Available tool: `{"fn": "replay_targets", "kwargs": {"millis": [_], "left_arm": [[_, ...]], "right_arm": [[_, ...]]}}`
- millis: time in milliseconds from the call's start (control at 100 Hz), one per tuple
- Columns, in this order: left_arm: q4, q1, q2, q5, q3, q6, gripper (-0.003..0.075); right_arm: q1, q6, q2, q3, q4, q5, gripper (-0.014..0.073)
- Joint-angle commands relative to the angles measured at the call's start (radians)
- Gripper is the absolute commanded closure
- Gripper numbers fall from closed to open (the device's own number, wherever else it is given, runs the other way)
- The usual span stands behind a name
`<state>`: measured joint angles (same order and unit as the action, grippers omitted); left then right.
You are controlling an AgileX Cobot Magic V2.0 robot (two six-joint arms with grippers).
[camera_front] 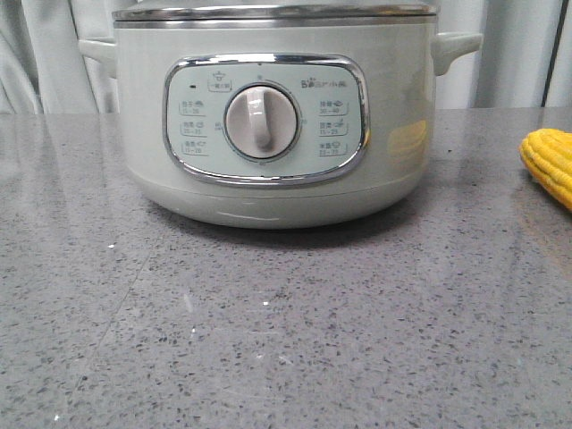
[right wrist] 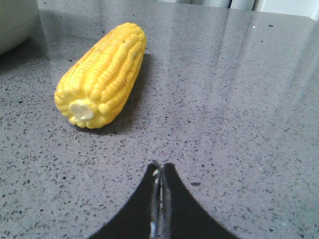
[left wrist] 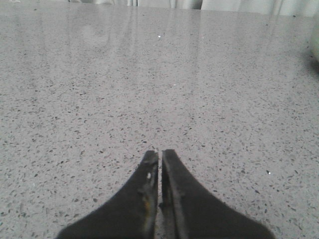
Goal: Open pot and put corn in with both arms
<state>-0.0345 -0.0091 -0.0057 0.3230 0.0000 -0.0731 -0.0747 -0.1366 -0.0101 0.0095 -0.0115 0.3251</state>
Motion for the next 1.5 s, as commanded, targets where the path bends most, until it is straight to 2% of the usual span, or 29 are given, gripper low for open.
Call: {"fn": "replay_targets", "kwargs": {"millis": [0,1100,1350,1490], "left_arm": [[-0.008,-0.001,-0.028,-0.047,0.024,-0.001,0.0741],[-0.008,-0.001,-0.028,-0.047,0.024,-0.001,0.0741],[-0.008,-0.001,-0.028,-0.256,0.024,-0.001,0.0741],[-0.008,-0.001,-0.028,-0.292,0.024,-0.001,0.0741]], "right_arm": [[-0.008,-0.006,-0.024,0.019,0.0,-0.015,0.0651],[-0.008,-0.006,-0.024,0.019,0.0,-0.015,0.0651],[-0.008,-0.006,-0.024,0.019,0.0,-0.015,0.0651],[-0.008,-0.006,-0.024,0.019,0.0,-0.037,0.0651]]}}
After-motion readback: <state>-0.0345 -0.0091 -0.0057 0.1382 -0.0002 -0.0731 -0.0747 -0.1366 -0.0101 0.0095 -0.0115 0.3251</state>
